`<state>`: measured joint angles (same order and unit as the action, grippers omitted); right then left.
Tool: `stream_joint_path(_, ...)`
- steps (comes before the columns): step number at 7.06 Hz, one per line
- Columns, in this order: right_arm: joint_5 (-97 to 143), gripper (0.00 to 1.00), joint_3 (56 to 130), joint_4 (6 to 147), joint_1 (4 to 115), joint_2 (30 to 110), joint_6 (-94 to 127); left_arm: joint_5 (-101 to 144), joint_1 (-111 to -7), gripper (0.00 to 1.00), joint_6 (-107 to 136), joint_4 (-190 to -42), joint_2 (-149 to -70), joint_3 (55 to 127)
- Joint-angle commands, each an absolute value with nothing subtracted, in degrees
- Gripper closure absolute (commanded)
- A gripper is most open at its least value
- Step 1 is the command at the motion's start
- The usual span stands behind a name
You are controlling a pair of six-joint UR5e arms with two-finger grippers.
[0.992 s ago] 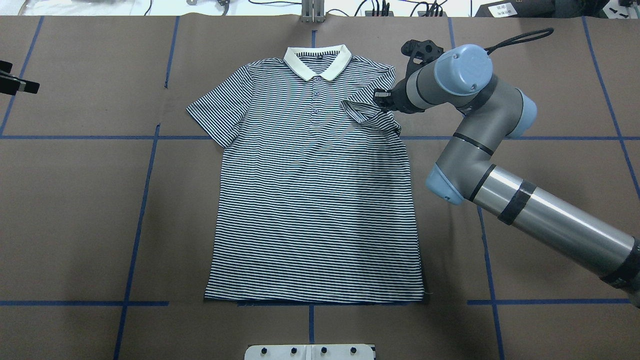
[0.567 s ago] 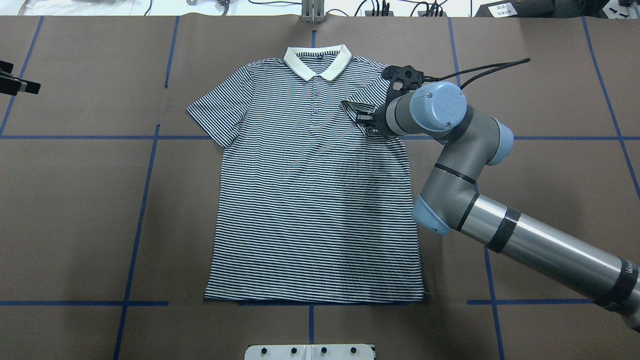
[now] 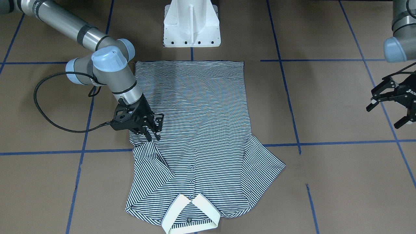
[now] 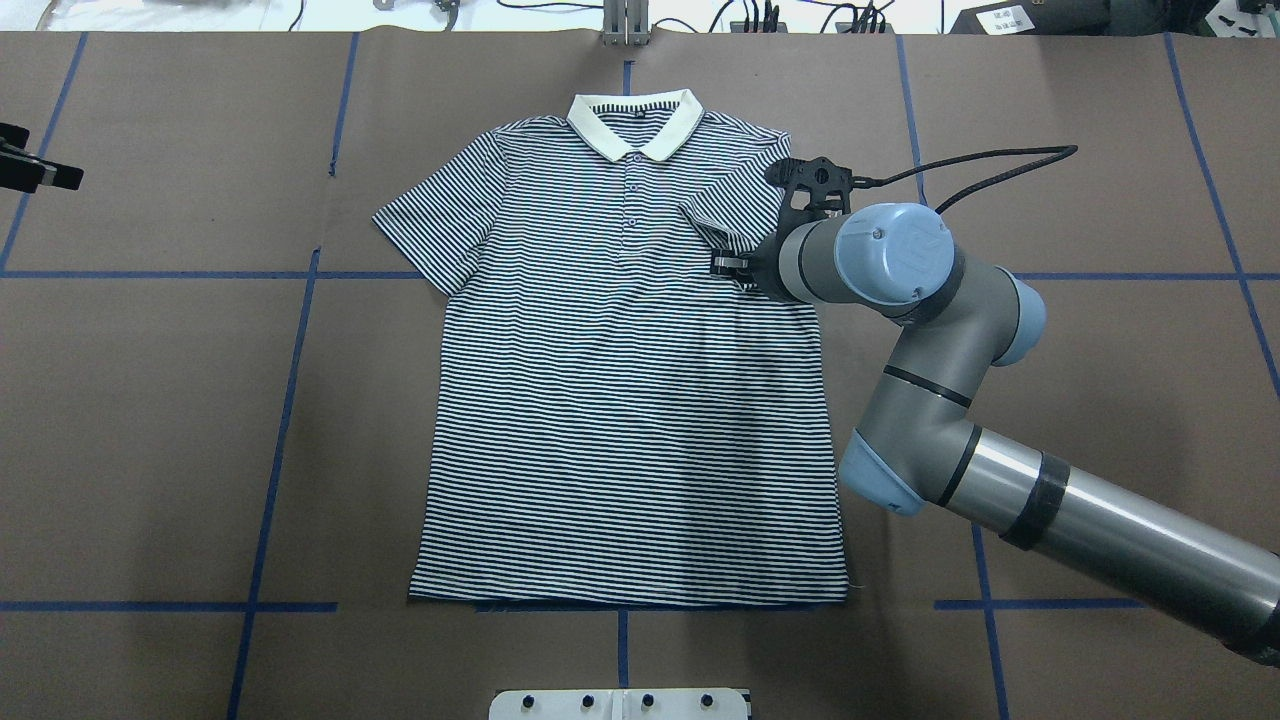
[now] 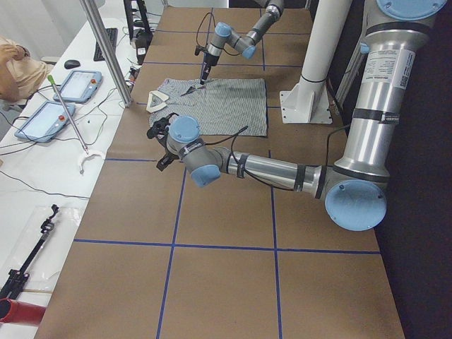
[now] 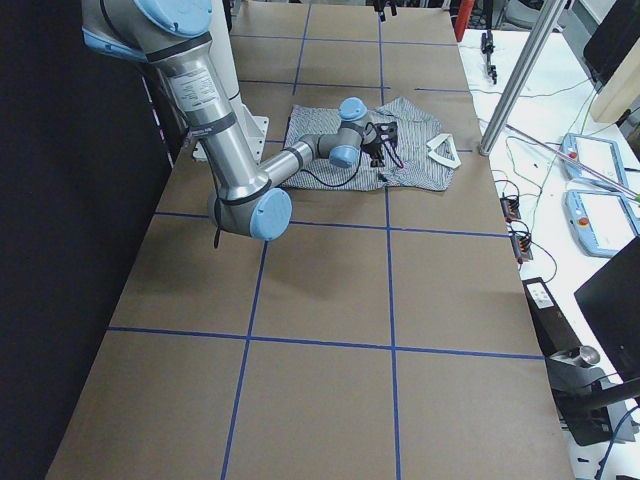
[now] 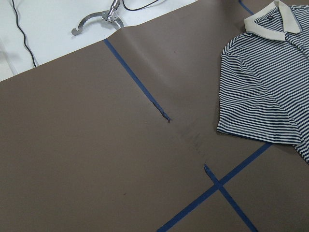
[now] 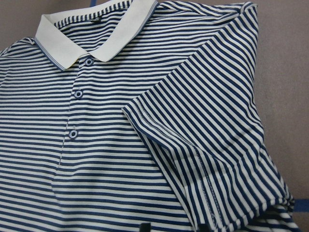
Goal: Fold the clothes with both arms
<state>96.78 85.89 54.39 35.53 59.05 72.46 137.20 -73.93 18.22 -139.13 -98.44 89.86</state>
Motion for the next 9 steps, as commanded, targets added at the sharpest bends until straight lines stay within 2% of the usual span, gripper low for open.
stream_joint_path(1,100.7,0.0,94.3,70.5,36.6,58.1,68.4,137.1,-72.6,0.0,19.0,-139.2,-98.4,89.7)
stream_joint_path(3,112.6,0.0,96.2,78.1,47.3,58.5,57.1,132.3,-68.0,0.0,29.8,-138.7,-102.1,89.6)
stream_joint_path(4,118.3,0.0,94.6,78.7,53.1,59.2,48.3,124.8,-61.8,0.1,40.5,-138.3,-105.6,89.3)
stream_joint_path(5,121.9,0.0,91.7,78.4,57.9,60.5,40.9,117.8,-56.0,0.31,50.7,-137.7,-108.6,88.4)
stream_joint_path(6,124.7,0.0,89.0,78.1,61.7,62.0,34.8,114.0,-53.0,0.39,55.6,-137.6,-111.2,86.6)
stream_joint_path(9,127.6,0.0,87.8,78.0,65.1,63.6,29.4,107.3,-48.5,0.38,57.9,-137.6,-117.0,77.7)
